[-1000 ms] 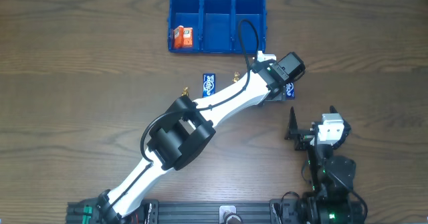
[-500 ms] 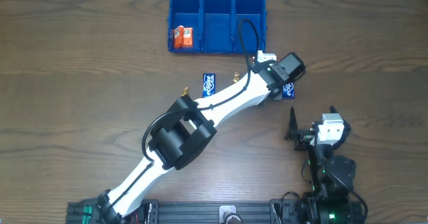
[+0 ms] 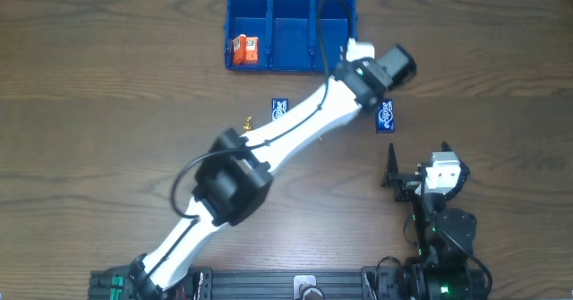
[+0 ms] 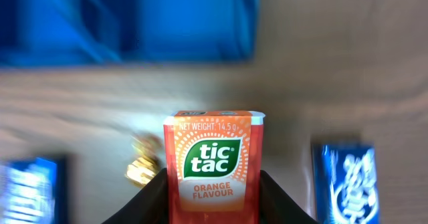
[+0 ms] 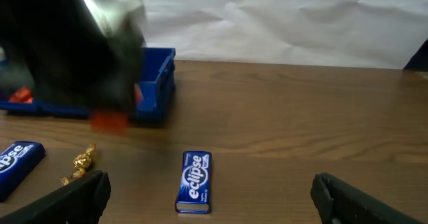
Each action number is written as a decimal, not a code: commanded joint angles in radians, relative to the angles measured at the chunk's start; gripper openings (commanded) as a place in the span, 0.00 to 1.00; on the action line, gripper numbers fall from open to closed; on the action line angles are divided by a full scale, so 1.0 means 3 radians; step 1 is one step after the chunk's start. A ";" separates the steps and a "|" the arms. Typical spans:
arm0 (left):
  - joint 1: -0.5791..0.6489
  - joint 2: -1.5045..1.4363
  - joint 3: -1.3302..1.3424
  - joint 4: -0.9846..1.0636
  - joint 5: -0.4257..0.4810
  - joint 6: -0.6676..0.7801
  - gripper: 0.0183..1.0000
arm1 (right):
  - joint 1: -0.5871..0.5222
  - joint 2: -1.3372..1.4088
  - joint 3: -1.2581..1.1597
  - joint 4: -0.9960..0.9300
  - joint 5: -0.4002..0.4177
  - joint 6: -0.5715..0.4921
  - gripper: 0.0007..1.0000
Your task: Sort Candies Into Trays
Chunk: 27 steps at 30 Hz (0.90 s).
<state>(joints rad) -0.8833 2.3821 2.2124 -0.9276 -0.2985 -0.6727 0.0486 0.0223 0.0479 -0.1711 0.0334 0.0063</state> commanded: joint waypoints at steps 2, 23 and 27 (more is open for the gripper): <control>0.0538 -0.0725 0.0141 -0.0038 -0.0247 0.0451 0.29 | -0.0014 -0.0004 0.0027 -0.0061 0.0033 -0.0038 1.00; 0.1598 -0.0376 0.0139 -0.0114 0.0567 0.1202 0.31 | -0.0014 -0.0004 0.0027 -0.0062 0.0033 -0.0038 1.00; 0.1615 -0.0229 0.0139 -0.0125 0.0665 0.1197 0.31 | -0.0014 -0.0004 0.0027 -0.0062 0.0033 -0.0038 1.00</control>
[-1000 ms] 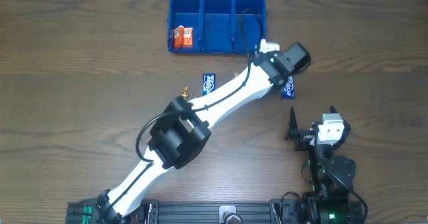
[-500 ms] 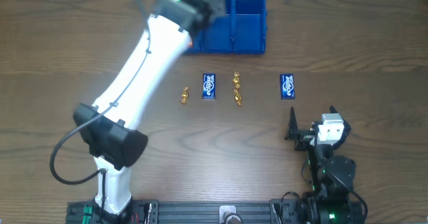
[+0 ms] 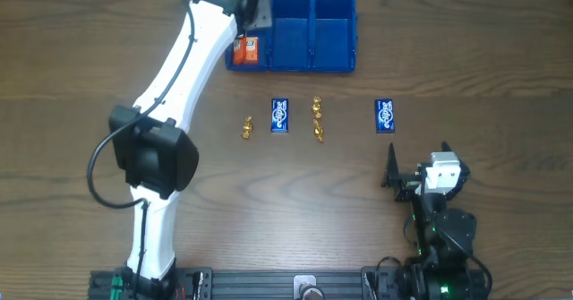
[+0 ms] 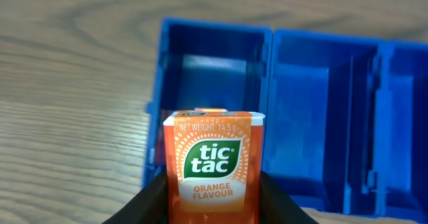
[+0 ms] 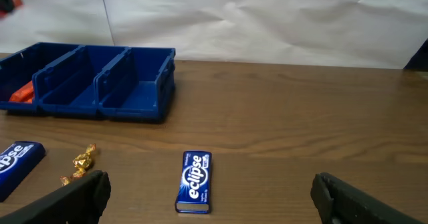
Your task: Sort Candies Into Trays
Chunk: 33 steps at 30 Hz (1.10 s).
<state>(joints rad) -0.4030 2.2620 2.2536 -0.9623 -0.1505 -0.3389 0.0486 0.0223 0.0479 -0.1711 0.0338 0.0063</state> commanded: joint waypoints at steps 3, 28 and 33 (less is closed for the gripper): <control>0.0038 0.0235 0.0001 -0.0013 0.0229 0.0084 0.31 | -0.0014 -0.0004 0.0027 -0.0062 0.0032 -0.0038 1.00; 0.0195 0.0245 -0.0001 -0.0033 0.0256 0.0359 0.61 | -0.0014 -0.0004 0.0027 -0.0062 0.0032 -0.0038 1.00; 0.0209 0.0245 -0.0001 -0.0031 0.0305 0.0359 1.00 | -0.0014 -0.0004 0.0027 -0.0062 0.0032 -0.0038 1.00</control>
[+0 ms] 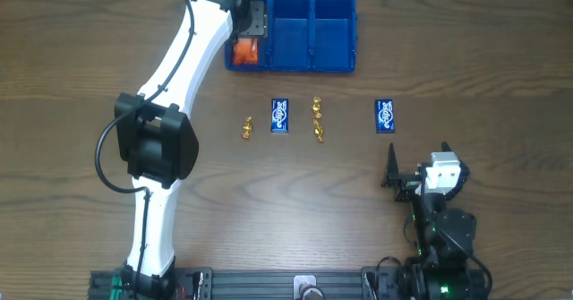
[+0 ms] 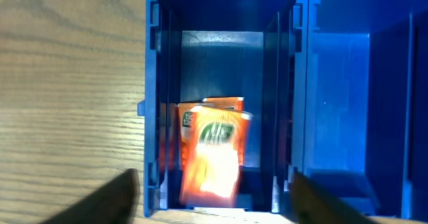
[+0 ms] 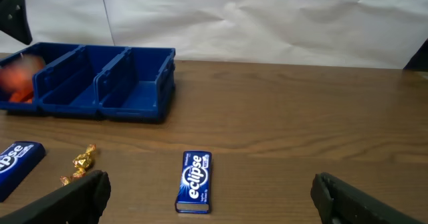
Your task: Sort Candies Into Trays
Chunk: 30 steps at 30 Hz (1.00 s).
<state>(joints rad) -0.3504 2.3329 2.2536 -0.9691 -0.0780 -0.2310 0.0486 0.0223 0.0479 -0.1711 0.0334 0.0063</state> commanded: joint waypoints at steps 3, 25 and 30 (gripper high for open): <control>0.0033 -0.0018 -0.0001 -0.0010 0.0078 -0.0017 1.00 | -0.0014 -0.0004 0.0027 -0.0062 0.0033 -0.0038 1.00; 0.0646 -0.3797 -0.3146 0.1751 0.0062 0.0394 1.00 | -0.0014 -0.0004 0.0027 -0.0062 0.0033 -0.0038 1.00; 0.0764 -0.4849 -0.4194 0.2162 0.0090 0.0861 1.00 | -0.0014 -0.0004 0.0027 -0.0062 0.0033 -0.0038 1.00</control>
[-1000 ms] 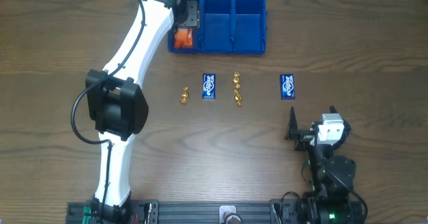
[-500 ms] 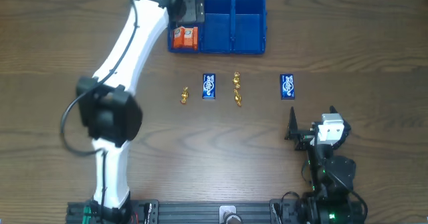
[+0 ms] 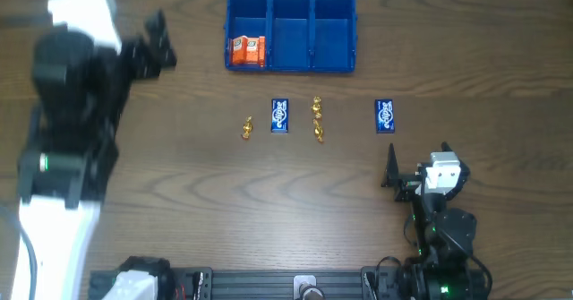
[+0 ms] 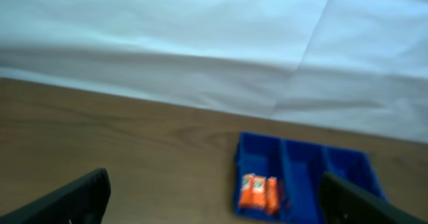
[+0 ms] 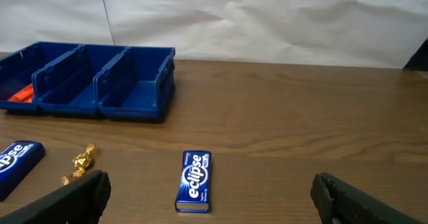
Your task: Sort Candies Into Trays
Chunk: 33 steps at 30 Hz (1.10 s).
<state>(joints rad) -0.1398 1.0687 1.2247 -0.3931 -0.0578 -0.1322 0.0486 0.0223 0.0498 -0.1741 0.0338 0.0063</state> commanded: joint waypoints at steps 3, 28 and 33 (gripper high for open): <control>0.0071 -0.1111 -0.1345 0.0568 0.0206 0.0767 1.00 | -0.0014 -0.0004 0.0020 -0.0052 0.0032 -0.0038 1.00; 0.0362 -0.3534 -0.3924 0.1439 0.1045 0.0676 1.00 | -0.0014 -0.0004 0.0020 -0.0052 0.0032 -0.0038 1.00; 0.0362 -0.3554 -0.4067 0.1205 0.1161 0.0676 1.00 | -0.0014 -0.0004 0.0020 -0.0052 0.0032 -0.0038 1.00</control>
<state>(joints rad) -0.0353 0.0135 0.0154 0.0158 0.2440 0.0772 0.0486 0.0242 0.0509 -0.1753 0.0368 0.0063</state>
